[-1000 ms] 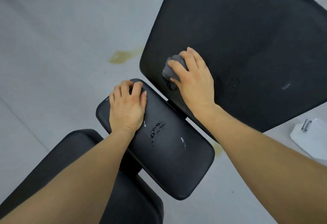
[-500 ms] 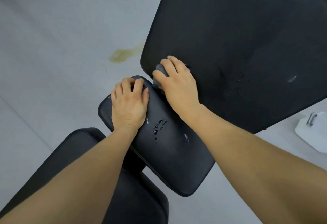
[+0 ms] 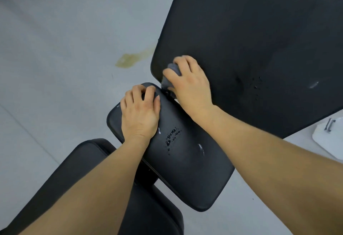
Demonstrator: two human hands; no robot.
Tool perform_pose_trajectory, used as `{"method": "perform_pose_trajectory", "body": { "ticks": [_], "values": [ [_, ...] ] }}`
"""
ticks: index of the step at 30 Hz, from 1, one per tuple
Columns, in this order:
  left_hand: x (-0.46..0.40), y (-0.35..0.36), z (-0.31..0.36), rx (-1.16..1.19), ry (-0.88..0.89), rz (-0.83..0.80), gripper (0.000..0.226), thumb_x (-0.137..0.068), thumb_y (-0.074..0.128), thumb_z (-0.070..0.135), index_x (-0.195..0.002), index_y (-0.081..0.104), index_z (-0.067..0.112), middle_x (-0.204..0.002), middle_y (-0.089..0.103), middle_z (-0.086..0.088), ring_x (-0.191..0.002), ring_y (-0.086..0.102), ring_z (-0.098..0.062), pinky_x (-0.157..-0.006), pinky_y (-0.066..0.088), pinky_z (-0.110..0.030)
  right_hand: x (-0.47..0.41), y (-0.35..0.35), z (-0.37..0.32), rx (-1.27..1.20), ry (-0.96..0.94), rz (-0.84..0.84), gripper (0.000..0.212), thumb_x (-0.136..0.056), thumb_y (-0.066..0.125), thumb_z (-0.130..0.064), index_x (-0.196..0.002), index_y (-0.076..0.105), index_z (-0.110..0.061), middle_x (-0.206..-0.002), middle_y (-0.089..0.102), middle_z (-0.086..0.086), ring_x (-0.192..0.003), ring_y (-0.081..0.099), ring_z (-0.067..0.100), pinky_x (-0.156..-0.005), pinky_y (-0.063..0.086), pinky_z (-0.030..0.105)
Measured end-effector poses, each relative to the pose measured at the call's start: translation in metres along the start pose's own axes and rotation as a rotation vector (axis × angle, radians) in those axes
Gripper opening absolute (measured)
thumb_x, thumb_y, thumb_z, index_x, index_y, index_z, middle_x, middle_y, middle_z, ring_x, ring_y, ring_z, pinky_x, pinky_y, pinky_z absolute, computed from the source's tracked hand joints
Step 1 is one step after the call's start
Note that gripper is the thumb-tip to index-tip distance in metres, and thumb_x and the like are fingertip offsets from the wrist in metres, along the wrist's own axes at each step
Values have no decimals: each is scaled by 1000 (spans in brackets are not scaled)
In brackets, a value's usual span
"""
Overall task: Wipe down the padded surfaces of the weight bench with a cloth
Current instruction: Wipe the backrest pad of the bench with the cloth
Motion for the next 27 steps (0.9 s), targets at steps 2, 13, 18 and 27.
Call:
{"method": "perform_pose_trajectory", "body": {
  "ticks": [2,13,18,27],
  "values": [
    [-1,1,1,1,6,-3,21,-93,47,32,-106,54,16,-106,50,-9,-93,43,-28,-85,36,-40,-4,-2,1,48,-20,35,27,-77,48,-12,-97,66,-17,-114,61,11,-114,54,32,-83,48,38],
    [-1,-2,3,8,0,-47,24,-95,44,31,-110,54,14,-109,48,-11,-97,43,-30,-89,35,-41,77,-35,47,35,66,85,27,-76,70,-11,-102,65,-15,-116,57,14,-112,43,30,-81,48,39],
    [-1,-1,3,-18,8,-55,26,-95,44,32,-111,52,13,-112,48,-12,-99,42,-32,-88,34,-43,53,-33,43,75,16,130,33,-72,72,-12,-103,64,-14,-118,54,13,-112,40,27,-84,45,36],
    [-11,-16,60,113,225,-248,26,-89,51,12,-115,53,13,-111,49,-10,-98,48,-31,-79,36,-38,105,-70,82,171,139,75,43,-68,76,-10,-108,64,-18,-120,40,9,-108,39,28,-81,46,35]
  ]
}}
Point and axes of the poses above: each hand's wrist, its own x-axis away from the middle knuckle, its own y-axis out of the palm, z = x × y, the point moved 7 cm from there along -x, towards the middle knuckle
